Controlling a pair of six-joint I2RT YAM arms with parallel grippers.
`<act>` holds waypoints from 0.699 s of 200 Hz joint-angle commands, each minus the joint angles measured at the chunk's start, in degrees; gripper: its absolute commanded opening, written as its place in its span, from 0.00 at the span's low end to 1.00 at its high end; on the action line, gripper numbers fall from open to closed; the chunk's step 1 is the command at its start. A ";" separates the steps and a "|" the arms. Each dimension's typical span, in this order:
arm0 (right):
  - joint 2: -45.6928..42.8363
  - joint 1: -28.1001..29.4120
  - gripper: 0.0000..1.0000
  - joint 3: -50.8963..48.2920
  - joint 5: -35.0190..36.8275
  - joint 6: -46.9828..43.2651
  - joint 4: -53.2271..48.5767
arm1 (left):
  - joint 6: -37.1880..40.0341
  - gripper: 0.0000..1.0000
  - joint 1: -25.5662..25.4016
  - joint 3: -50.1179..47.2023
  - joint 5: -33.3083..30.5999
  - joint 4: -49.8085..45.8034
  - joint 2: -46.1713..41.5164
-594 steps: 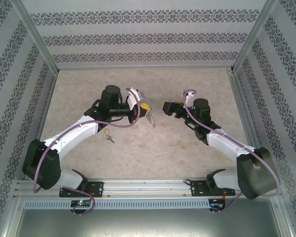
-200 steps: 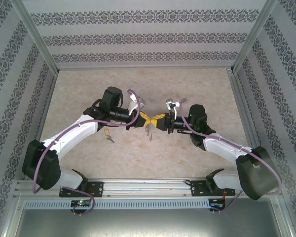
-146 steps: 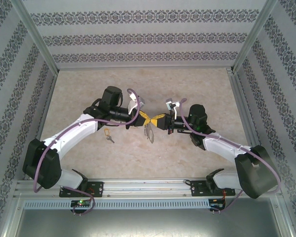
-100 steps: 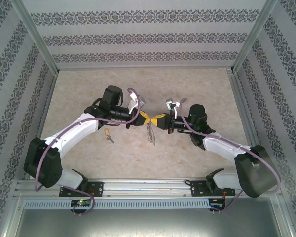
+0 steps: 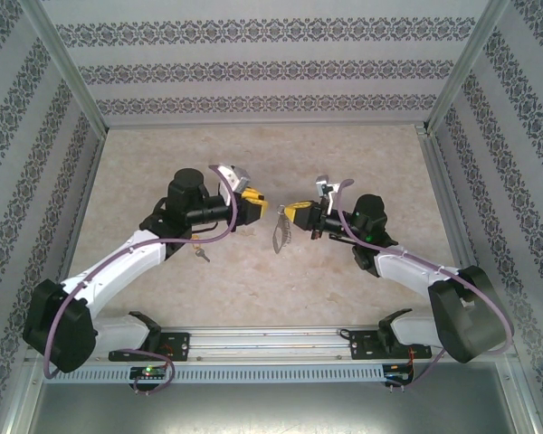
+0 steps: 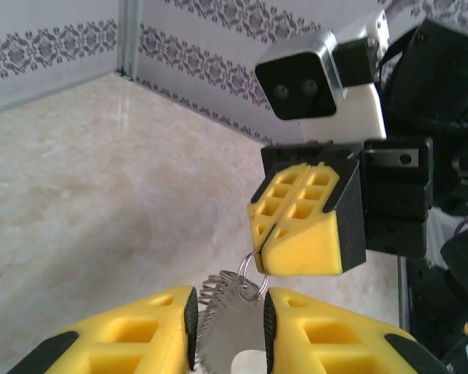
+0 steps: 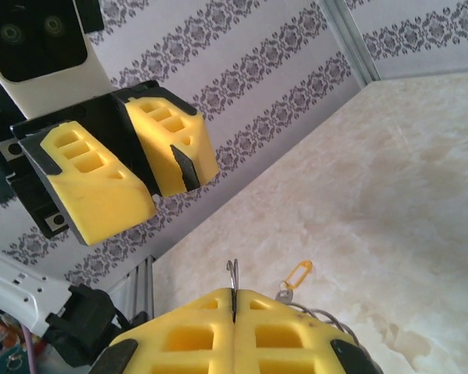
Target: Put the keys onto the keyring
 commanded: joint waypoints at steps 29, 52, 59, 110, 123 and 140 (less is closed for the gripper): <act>2.02 -0.37 0.00 0.64 1.77 5.08 11.67 | -13.10 0.30 0.19 -5.28 0.74 16.64 0.04; 2.84 -0.35 0.00 1.08 2.17 6.83 14.37 | -15.96 0.31 0.14 -6.42 1.50 20.70 1.01; 3.13 -0.37 0.00 1.25 2.15 7.43 15.20 | -16.57 0.31 0.19 -6.73 1.42 21.48 1.35; 5.37 -0.28 0.00 2.21 1.54 11.32 20.22 | -20.76 0.31 0.19 -8.23 2.60 29.43 4.35; 5.72 -0.21 0.00 2.39 1.46 11.82 20.93 | -21.83 0.31 0.16 -8.01 3.06 30.71 5.32; 6.08 -0.12 0.00 2.58 1.44 12.39 21.47 | -22.87 0.31 0.19 -8.00 3.34 32.36 6.44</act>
